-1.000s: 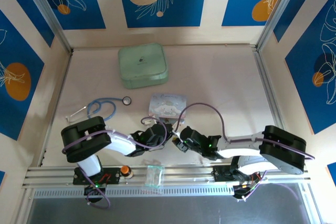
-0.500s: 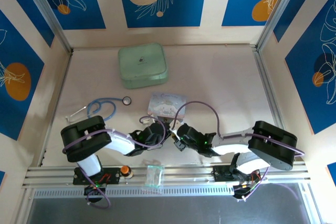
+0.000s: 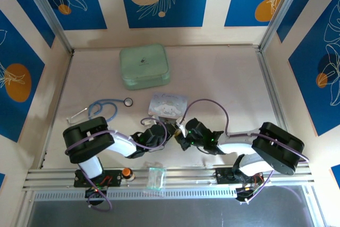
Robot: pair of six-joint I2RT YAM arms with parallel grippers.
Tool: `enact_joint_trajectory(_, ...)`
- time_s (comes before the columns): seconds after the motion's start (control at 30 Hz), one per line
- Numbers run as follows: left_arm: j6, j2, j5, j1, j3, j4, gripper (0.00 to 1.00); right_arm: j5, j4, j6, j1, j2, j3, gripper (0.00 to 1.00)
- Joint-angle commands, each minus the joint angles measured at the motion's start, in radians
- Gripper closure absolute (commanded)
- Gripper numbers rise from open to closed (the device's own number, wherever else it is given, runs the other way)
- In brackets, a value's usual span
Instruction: Unlock the padlock with the key
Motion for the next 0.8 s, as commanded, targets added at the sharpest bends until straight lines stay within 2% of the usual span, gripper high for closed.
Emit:
enact_joint_trajectory(0.0, -0.007, 0.027, 0.128, -0.023, -0.01, 0.018, 1.0, -0.225, 0.09, 0.044, -0.084, -0.035, 0.023, 1.0)
enact_joint_trajectory(0.17, 0.012, 0.009, 0.131, -0.023, -0.022, 0.014, 1.0, -0.538, 0.086, 0.124, -0.227, 0.008, 0.039, 1.0)
enact_joint_trajectory(0.4, 0.023, -0.023, 0.125, -0.023, -0.049, 0.017, 1.0, -0.812, 0.22, 0.272, -0.381, 0.116, 0.018, 1.0)
enact_joint_trajectory(0.5, 0.021, -0.033, 0.117, -0.023, -0.062, 0.013, 1.0, -0.823, 0.224, 0.292, -0.41, 0.128, 0.018, 1.0)
enact_joint_trajectory(0.67, 0.016, -0.034, 0.108, -0.023, -0.074, 0.023, 1.0, -0.782, 0.185, 0.297, -0.42, 0.11, 0.014, 0.83)
enact_joint_trajectory(0.77, 0.015, -0.028, 0.106, -0.023, -0.071, 0.019, 1.0, -0.746, 0.142, 0.3, -0.436, 0.099, 0.014, 0.81)
